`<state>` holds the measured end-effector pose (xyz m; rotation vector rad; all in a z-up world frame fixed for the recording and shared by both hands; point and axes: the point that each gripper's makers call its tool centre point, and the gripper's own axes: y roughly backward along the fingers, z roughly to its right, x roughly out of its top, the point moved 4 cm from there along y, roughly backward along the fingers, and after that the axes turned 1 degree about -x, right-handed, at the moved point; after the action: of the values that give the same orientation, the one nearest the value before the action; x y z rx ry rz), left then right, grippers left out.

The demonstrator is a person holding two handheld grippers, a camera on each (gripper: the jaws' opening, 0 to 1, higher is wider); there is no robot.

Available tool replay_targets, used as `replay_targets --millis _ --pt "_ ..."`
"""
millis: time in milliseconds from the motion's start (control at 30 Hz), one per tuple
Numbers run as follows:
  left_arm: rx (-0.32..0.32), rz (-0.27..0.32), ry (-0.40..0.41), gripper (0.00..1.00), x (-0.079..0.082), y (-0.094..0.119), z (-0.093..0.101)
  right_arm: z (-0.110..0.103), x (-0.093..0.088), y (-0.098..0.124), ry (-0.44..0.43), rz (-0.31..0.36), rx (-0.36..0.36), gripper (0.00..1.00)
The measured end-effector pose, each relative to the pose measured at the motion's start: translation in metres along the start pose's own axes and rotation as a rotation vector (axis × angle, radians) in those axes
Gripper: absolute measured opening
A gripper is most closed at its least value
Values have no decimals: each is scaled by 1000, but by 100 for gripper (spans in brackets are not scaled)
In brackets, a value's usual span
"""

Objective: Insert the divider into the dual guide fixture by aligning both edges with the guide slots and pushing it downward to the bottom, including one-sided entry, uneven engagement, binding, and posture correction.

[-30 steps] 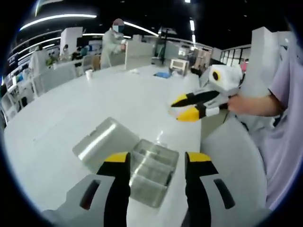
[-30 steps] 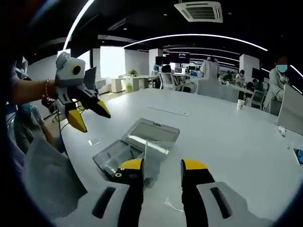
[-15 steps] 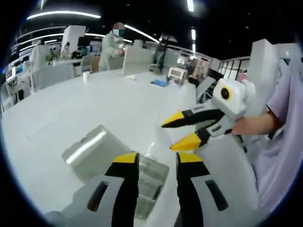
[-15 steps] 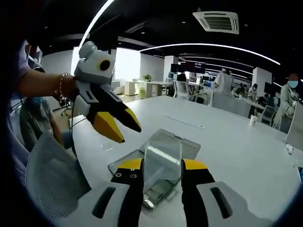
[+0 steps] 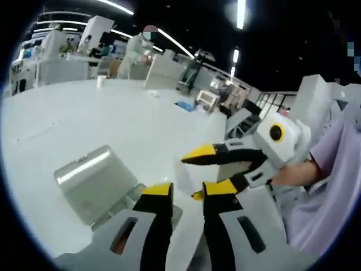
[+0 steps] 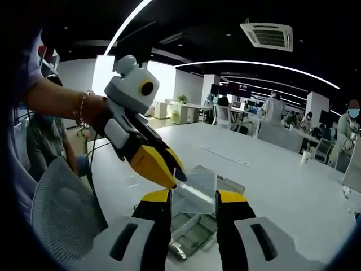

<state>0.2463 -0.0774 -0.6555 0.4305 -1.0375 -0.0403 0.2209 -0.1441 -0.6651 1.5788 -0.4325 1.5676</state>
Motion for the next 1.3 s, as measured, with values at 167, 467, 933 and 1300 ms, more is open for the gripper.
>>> replay_targets --millis 167,467,933,1300 --pt "-11 5 29 12 0 1 0 -6 2 0 24 11 13 26" --pt "-24 -1 96 1 -2 2 0 -10 4 0 55 26 19 26" --pt "-9 16 126 0 0 6 -3 2 8 4 84 39 37 20" --pt "45 -54 -8 0 -3 16 -9 19 15 17 123 -16 144 18"
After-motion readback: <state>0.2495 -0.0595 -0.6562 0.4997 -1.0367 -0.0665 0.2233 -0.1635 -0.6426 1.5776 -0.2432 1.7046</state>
